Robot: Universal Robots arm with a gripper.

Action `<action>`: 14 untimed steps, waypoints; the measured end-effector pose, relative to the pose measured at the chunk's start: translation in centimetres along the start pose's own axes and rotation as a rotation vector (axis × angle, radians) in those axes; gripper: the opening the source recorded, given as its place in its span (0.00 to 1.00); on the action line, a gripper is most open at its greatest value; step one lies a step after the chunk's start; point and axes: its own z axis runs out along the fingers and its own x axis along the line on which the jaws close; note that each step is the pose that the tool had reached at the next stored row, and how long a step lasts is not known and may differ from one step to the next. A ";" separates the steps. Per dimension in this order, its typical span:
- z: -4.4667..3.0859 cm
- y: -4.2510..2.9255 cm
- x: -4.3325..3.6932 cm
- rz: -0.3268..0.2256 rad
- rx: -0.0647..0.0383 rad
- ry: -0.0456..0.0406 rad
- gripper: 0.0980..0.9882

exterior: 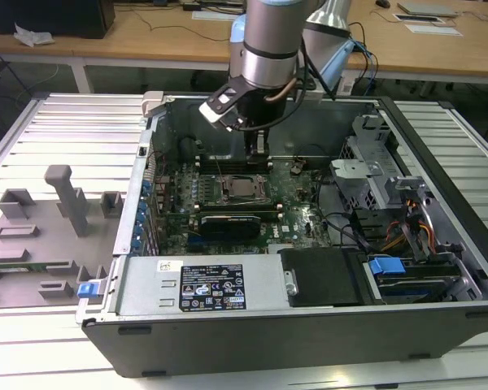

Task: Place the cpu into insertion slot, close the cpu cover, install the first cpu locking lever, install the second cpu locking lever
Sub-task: 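Close the cpu cover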

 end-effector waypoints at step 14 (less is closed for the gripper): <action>0.98 -0.84 -0.04 -0.056 -0.033 -0.0017 0.01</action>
